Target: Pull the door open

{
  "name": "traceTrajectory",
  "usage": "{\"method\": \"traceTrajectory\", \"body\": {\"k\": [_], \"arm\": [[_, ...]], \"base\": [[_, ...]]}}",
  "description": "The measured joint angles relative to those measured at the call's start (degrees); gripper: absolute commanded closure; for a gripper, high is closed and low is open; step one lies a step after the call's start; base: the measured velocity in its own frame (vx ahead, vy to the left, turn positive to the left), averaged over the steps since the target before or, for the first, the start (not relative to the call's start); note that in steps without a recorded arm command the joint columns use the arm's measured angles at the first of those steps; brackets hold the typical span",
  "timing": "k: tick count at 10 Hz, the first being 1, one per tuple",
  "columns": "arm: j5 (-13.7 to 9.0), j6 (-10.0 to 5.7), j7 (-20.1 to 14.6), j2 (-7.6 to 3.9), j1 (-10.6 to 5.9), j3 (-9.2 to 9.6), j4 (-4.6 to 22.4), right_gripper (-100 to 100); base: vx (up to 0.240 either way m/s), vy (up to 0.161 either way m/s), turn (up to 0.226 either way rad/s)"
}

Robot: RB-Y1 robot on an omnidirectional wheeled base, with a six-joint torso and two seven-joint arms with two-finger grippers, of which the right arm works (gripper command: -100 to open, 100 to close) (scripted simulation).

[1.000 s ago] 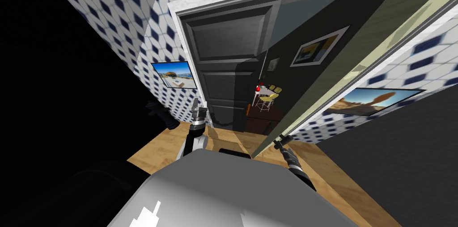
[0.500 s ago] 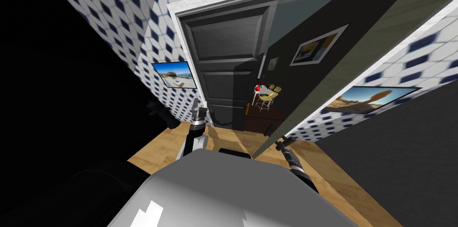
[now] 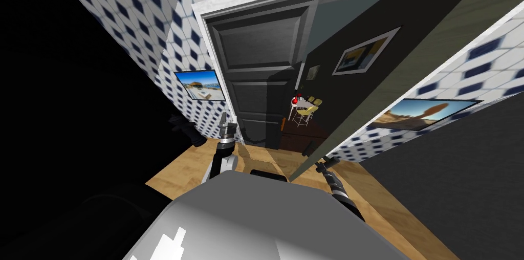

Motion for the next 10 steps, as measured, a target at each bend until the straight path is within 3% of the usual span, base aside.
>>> {"method": "traceTrajectory", "body": {"k": [1,5,6,9,10], "arm": [[-0.27,1.06,-1.41,-0.10,1.47,0.26,-2.45,100],[-0.84,0.54,-3.47,-0.24,0.38,0.66,-0.46,100],[-0.95,1.34,-4.14,-0.09,1.42,0.75,-2.40,100],[-1.32,-0.52,-5.63,-0.69,-0.23,0.97,1.46,100],[-1.38,0.41,-5.79,-0.35,0.95,0.95,-1.02,100]], "base": [[-0.023,-0.017,-0.010],[-0.018,-0.010,0.012],[0.000,-0.006,-0.001],[-0.011,0.000,-0.001],[-0.016,0.009,0.012]]}}
